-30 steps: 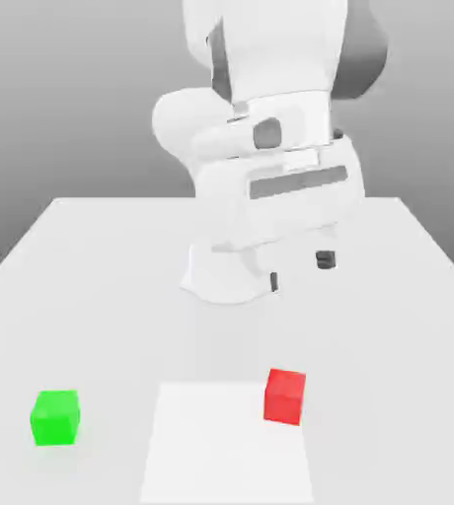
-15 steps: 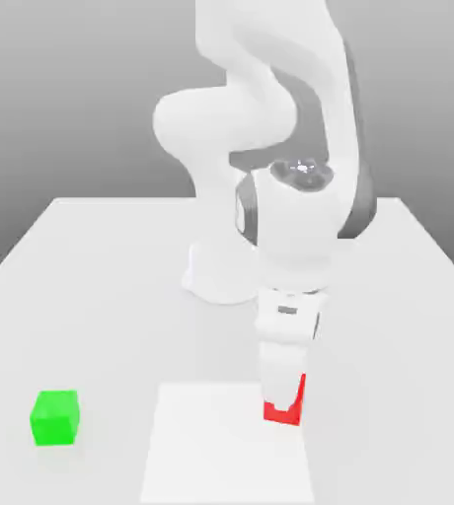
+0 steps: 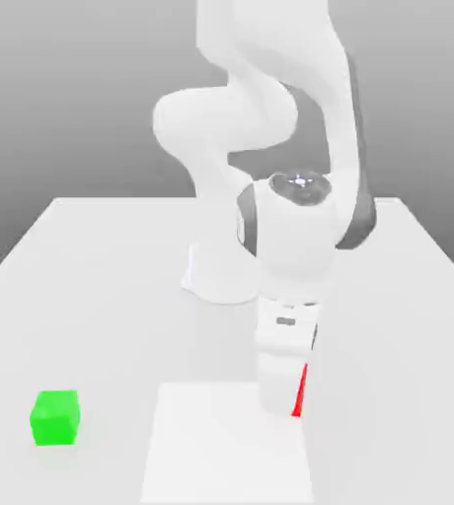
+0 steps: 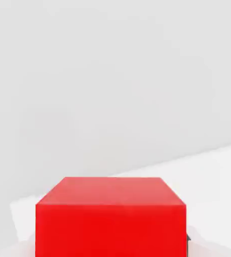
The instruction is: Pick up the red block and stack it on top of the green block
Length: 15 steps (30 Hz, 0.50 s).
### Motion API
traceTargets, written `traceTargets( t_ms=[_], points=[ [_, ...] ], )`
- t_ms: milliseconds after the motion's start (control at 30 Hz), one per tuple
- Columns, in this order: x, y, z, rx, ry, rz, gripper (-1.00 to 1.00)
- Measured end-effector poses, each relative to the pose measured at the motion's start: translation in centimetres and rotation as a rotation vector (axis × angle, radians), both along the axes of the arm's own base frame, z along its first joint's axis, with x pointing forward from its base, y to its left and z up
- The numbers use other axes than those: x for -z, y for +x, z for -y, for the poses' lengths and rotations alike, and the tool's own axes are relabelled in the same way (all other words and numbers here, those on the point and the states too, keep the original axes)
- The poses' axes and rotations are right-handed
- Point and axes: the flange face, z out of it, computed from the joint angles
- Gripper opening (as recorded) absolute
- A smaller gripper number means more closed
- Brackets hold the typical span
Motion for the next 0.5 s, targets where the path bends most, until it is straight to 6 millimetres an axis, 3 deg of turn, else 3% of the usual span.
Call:
traceTargets(
  t_ms=[133,167,300,400,500],
  points=[
    [-2.3,0.0,0.3,0.011,0.0,-0.006,-1.0],
    [-2.6,0.7,1.8,0.052,0.0,-0.008,-1.0],
    [-3.8,3.3,14.9,0.379,0.002,-0.014,-1.0],
    [-4.9,2.9,24.1,0.586,0.003,-0.012,-1.0],
    [-5.8,1.7,30.7,0.728,0.003,-0.006,-1.0]
  ],
)
